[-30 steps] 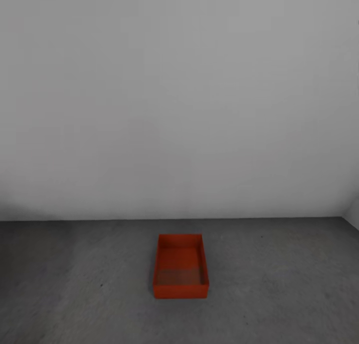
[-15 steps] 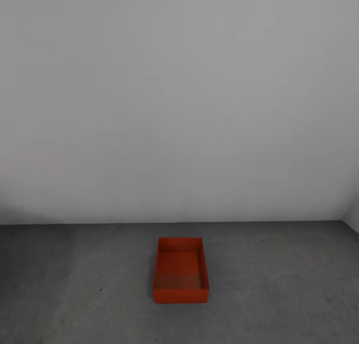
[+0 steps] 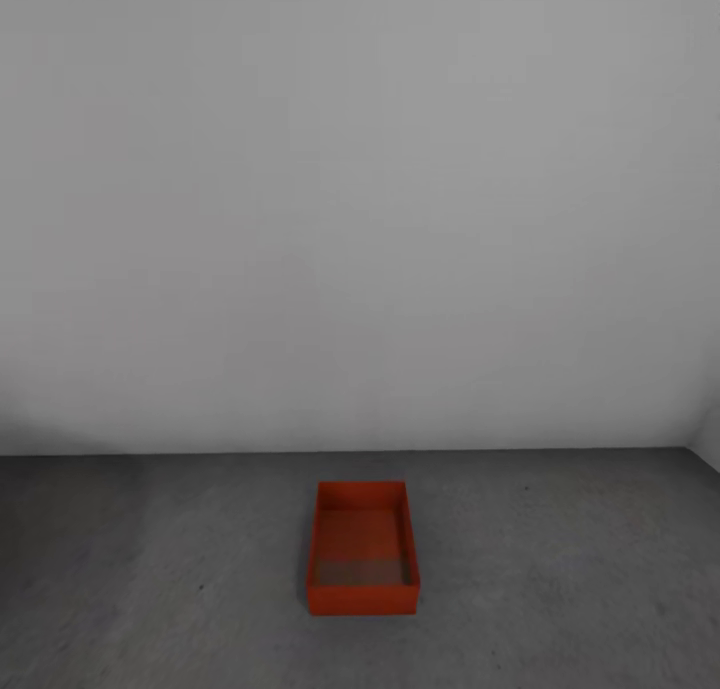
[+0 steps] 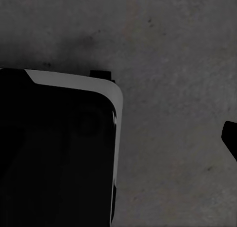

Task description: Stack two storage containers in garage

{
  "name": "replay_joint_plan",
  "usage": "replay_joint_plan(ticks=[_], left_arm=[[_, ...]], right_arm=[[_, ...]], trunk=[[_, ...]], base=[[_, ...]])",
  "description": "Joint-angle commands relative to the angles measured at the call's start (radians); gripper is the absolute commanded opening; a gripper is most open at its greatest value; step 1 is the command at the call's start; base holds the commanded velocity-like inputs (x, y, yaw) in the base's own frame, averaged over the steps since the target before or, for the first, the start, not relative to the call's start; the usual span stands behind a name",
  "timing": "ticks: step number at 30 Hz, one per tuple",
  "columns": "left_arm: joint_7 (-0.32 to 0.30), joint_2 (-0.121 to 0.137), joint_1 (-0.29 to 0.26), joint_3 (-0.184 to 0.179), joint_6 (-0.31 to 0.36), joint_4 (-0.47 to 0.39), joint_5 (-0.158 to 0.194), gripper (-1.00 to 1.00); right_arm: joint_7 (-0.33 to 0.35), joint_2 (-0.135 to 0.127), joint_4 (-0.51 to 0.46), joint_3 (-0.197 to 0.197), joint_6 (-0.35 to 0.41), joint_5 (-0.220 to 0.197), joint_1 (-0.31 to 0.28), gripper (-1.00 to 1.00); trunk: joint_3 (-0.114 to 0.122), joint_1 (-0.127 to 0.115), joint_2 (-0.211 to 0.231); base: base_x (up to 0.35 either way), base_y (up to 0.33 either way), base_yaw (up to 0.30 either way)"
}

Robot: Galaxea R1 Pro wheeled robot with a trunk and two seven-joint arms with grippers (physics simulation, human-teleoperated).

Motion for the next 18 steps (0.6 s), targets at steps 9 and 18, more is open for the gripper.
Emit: replay_joint_plan(ticks=[9,18], left_arm=[[0.002,0.000,-0.001,-0.004,-0.003,0.000,0.005,1.00],[0.002,-0.001,-0.001,-0.004,-0.003,0.000,0.005,1.00]], right_arm=[[0.000,0.001,0.003,0.008,-0.006,-0.006,-0.001,1.00],[0.000,0.002,0.003,0.008,-0.008,-0.008,-0.001,1.00]], trunk=[[0.008,0.000,-0.001],[0.021,0.000,-0.001]], base=[[0.000,0.000,0.041],[0.000,0.000,0.067]])
